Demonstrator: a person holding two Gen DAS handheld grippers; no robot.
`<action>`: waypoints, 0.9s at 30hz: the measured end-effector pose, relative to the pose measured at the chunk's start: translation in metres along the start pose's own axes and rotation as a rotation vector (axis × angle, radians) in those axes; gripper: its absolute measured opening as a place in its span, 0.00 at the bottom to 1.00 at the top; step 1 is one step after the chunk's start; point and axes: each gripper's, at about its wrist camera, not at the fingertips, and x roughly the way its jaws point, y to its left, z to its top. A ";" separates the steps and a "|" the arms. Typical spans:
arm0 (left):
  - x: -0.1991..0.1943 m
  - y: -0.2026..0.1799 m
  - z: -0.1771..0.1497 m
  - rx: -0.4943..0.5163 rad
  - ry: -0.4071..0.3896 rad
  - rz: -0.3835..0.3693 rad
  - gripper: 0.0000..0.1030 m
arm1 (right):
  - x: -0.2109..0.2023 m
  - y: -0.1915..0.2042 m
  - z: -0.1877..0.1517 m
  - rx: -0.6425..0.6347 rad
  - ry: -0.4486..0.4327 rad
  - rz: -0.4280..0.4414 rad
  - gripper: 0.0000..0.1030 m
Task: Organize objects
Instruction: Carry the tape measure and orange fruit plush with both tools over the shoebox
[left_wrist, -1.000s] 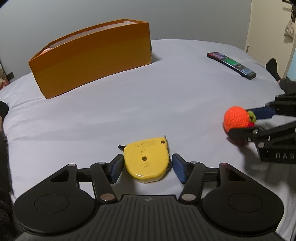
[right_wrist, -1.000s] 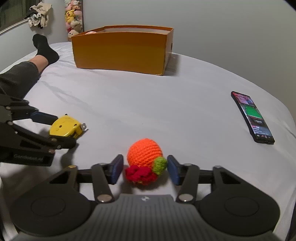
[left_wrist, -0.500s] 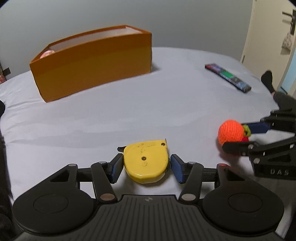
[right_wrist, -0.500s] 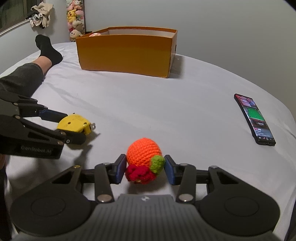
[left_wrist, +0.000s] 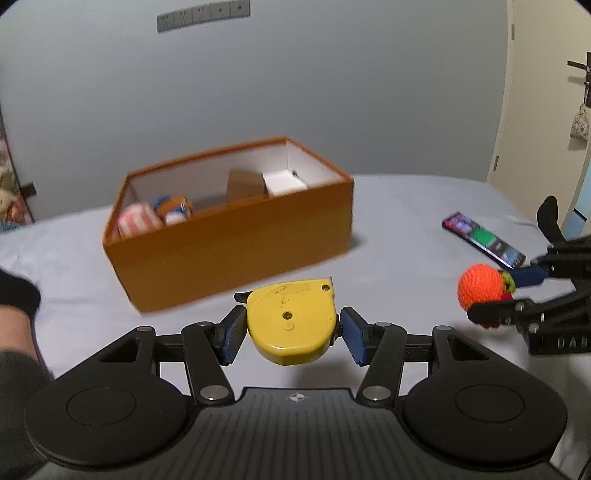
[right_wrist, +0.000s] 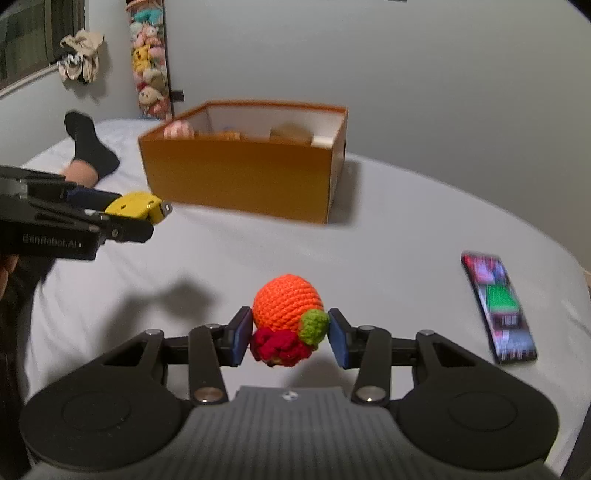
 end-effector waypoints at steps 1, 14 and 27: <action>0.000 0.003 0.005 0.011 -0.008 0.000 0.61 | 0.001 -0.002 0.010 0.003 -0.010 0.004 0.45; 0.042 0.034 0.071 0.107 -0.047 -0.024 0.61 | 0.044 -0.011 0.116 -0.022 -0.068 0.063 0.45; 0.112 0.072 0.133 0.150 0.064 -0.090 0.61 | 0.140 -0.027 0.201 0.073 0.065 0.176 0.45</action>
